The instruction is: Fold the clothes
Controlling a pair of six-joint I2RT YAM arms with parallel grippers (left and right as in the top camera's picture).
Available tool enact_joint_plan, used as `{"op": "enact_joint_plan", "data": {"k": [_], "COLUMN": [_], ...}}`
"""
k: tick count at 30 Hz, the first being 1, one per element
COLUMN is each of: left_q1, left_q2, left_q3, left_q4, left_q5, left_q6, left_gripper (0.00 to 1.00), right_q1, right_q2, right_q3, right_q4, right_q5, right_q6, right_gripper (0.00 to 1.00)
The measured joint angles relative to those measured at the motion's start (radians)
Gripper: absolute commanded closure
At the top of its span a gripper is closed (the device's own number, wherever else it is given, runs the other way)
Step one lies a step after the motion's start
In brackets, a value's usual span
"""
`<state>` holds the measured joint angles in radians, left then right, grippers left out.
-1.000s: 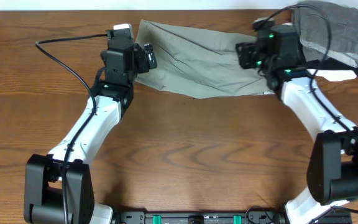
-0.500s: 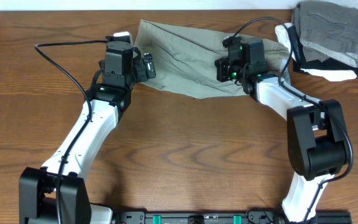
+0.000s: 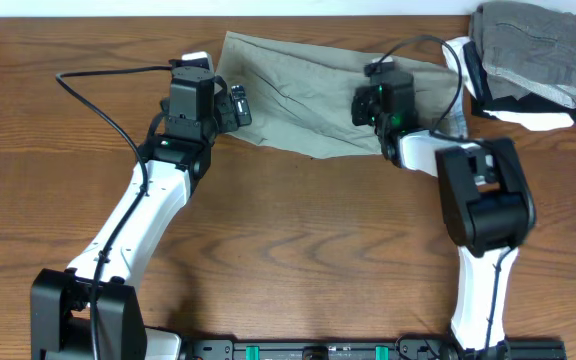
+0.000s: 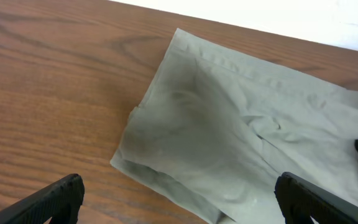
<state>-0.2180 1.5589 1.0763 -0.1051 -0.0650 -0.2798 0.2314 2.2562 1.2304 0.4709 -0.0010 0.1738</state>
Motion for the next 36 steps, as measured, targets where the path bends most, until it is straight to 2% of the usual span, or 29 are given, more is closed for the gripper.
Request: {"op": "enact_joint_plan", "data": {"k": [6,12,13,14,15,19,22,27,36], "left_q1": [0.000,0.000,0.000,0.000,0.000,0.000,0.000,0.003,0.055], "left_q2": [0.000,0.000,0.000,0.000,0.000,0.000,0.000,0.000,-0.007], "left_q3": [0.000,0.000,0.000,0.000,0.000,0.000,0.000,0.000,0.000], "left_q4": [-0.027,-0.027,-0.027,-0.028,-0.031,-0.041,-0.050,-0.078,-0.171], "left_q5": [0.006,0.006,0.006,0.006,0.006,0.006,0.006,0.006,0.006], "left_q6": [-0.020,-0.031,-0.031,-0.031,-0.031,-0.016,0.002,0.019,0.035], "left_gripper": [0.01,0.01,0.01,0.01,0.01,0.02,0.02,0.02,0.02], "right_q1": [-0.049,-0.076,-0.076,-0.076,-0.076,-0.076,-0.075,-0.060,0.031], "right_q2": [0.034,0.034,0.034,0.034,0.034,0.034,0.034,0.034,0.034], "right_q3": [0.095,0.286,0.309,0.333,0.357,0.421,0.443,0.445,0.446], "right_q4": [0.006,-0.192,-0.227,-0.277,-0.330,-0.562,-0.710,-0.819,-0.841], "right_q5": [0.079,0.038,0.022,0.001,-0.025,-0.181,-0.319,-0.391,-0.210], "right_q6": [0.003,0.005,0.006,0.010,0.011,0.004,-0.010,-0.027,-0.106], "right_gripper": [0.82,0.78,0.73,0.61,0.45,0.01,0.01,0.07,0.22]}}
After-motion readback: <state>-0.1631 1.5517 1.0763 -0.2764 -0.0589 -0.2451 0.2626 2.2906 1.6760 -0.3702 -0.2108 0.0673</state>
